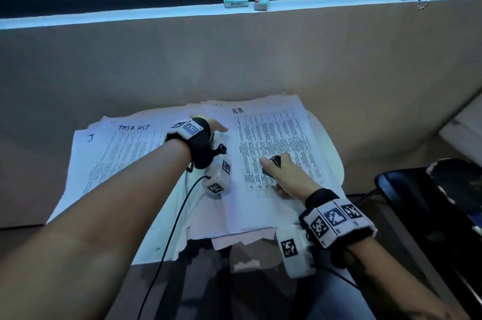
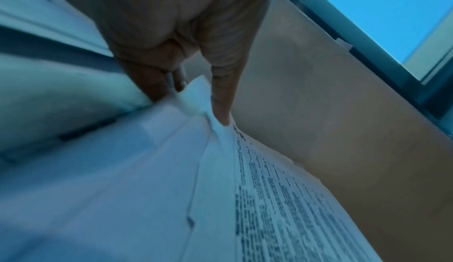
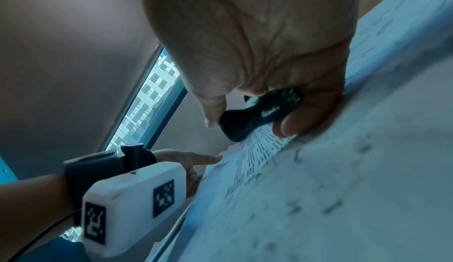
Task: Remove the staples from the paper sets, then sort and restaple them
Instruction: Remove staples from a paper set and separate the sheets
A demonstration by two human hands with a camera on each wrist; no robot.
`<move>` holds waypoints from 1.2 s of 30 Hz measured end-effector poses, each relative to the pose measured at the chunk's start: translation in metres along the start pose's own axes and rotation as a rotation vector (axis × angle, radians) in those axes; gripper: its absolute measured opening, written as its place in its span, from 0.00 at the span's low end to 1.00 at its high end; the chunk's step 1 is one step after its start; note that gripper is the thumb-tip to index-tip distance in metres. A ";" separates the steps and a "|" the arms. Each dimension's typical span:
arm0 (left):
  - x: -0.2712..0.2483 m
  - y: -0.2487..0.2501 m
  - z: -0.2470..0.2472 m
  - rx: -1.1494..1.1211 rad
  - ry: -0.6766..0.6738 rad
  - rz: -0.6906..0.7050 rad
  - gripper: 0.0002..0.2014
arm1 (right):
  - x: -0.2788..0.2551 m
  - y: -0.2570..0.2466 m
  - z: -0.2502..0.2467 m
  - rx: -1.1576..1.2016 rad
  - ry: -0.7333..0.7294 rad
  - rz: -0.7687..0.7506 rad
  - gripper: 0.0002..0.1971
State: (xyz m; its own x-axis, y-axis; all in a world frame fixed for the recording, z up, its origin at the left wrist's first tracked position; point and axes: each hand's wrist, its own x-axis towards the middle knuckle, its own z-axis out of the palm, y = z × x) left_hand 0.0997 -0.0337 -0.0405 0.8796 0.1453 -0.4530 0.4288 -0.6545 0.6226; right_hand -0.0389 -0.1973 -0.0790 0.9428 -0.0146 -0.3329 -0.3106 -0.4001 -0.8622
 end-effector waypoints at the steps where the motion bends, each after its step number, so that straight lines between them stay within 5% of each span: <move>1: 0.001 -0.001 -0.002 -0.051 0.015 0.003 0.28 | 0.001 0.001 0.000 -0.005 -0.001 -0.005 0.31; 5: -0.001 -0.002 -0.005 -0.136 0.023 0.066 0.29 | 0.003 0.003 -0.003 0.033 -0.020 -0.006 0.32; 12: -0.024 0.014 -0.029 -0.498 0.046 0.462 0.06 | 0.001 -0.010 -0.023 0.122 0.107 -0.091 0.17; 16: -0.043 0.022 -0.059 -0.704 0.033 0.671 0.10 | 0.003 -0.024 -0.034 0.175 0.226 -0.120 0.12; 21: -0.067 0.030 -0.090 -0.747 0.171 0.908 0.07 | 0.001 -0.041 -0.046 0.154 0.248 -0.211 0.08; 26: -0.102 0.042 -0.117 -0.720 0.300 1.210 0.17 | -0.013 -0.078 -0.066 0.212 0.428 -0.486 0.12; 31: -0.126 0.030 -0.121 -0.612 0.329 1.346 0.18 | -0.037 -0.119 -0.102 0.485 0.647 -0.706 0.13; 33: -0.128 0.012 -0.117 -0.580 0.284 1.365 0.17 | -0.045 -0.121 -0.113 0.564 0.601 -0.686 0.12; 36: -0.130 -0.013 -0.108 -0.587 0.176 1.280 0.15 | -0.052 -0.108 -0.111 0.685 0.336 -0.621 0.07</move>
State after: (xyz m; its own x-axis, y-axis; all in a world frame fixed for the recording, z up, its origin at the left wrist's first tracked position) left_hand 0.0016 0.0360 0.0793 0.7151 -0.1858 0.6739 -0.6873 -0.0106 0.7263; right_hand -0.0410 -0.2553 0.0736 0.9145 -0.2836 0.2886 0.3490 0.1920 -0.9172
